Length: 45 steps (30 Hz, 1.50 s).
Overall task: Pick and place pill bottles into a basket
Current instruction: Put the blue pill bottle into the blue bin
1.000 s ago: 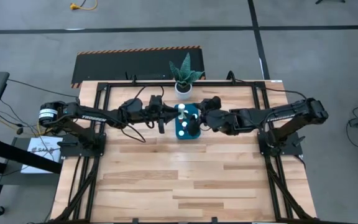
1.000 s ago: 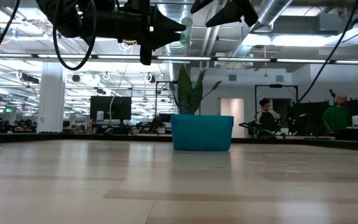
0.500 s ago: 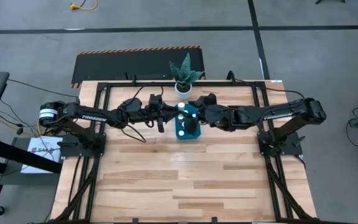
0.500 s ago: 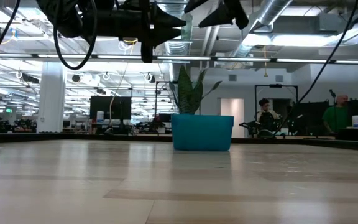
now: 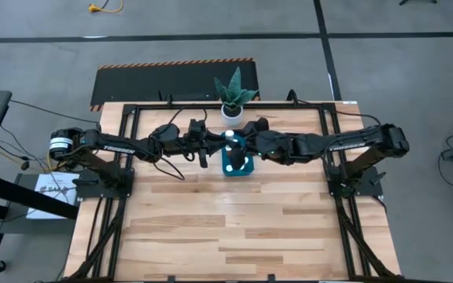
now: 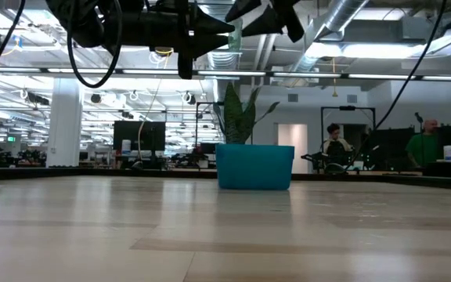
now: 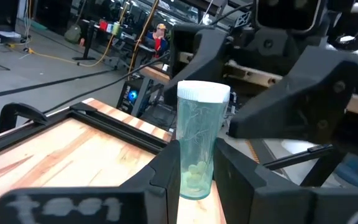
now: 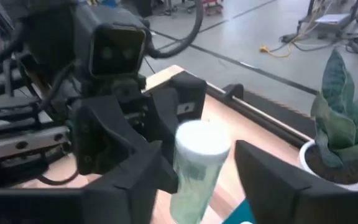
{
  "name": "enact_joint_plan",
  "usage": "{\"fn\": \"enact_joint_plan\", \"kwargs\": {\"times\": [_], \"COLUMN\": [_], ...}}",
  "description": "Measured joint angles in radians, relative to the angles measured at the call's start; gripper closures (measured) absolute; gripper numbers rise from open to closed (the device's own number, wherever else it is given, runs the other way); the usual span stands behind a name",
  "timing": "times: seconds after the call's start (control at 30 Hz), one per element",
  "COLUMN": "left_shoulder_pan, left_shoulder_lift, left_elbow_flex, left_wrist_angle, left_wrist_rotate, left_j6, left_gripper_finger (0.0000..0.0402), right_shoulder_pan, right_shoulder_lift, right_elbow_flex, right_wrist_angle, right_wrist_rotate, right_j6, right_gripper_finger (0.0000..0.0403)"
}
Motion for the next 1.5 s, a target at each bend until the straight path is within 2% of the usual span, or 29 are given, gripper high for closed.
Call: {"fn": "enact_joint_plan", "kwargs": {"times": [0.2, 0.33, 0.6, 0.97, 1.07, 1.2, 1.4, 1.5], "left_shoulder_pan": [0.0, 0.0, 0.0, 0.061, 0.096, 0.131, 0.146, 0.147], "left_shoulder_lift": [0.0, 0.0, 0.0, 0.0, 0.0, 0.0, 0.0, 0.0], "left_elbow_flex": [0.0, 0.0, 0.0, 0.0, 0.0, 0.0, 0.0, -0.001], "left_wrist_angle": [0.004, 0.002, -0.008, -0.193, -0.217, -0.27, -0.374, -0.423], "left_wrist_rotate": [0.0, 0.0, 0.006, 0.076, 0.147, 0.21, 0.234, 0.233], "left_j6": [0.0, 0.0, 0.023, 0.049, 0.027, 0.007, 0.004, 0.004], "left_gripper_finger": [0.0333, 0.0333, 0.0326, 0.0234, 0.0214, 0.0204, 0.0203, 0.0203], "right_shoulder_pan": [0.002, 0.001, 0.0, -0.022, -0.034, -0.04, -0.048, -0.07], "right_shoulder_lift": [-0.002, -0.002, -0.002, -0.003, -0.017, -0.058, -0.098, -0.097], "right_elbow_flex": [0.001, 0.001, 0.001, -0.009, -0.073, -0.205, -0.371, -0.441], "right_wrist_angle": [0.02, 0.02, 0.009, -0.088, -0.076, 0.059, 0.246, 0.327], "right_wrist_rotate": [0.003, -0.011, -0.023, 0.004, 0.008, 0.014, 0.084, 0.086], "right_j6": [-0.038, -0.04, -0.041, -0.038, -0.001, 0.031, 0.049, 0.049], "right_gripper_finger": [0.0285, 0.031, 0.0309, 0.0309, 0.0309, 0.0309, 0.0308, 0.0308]}}
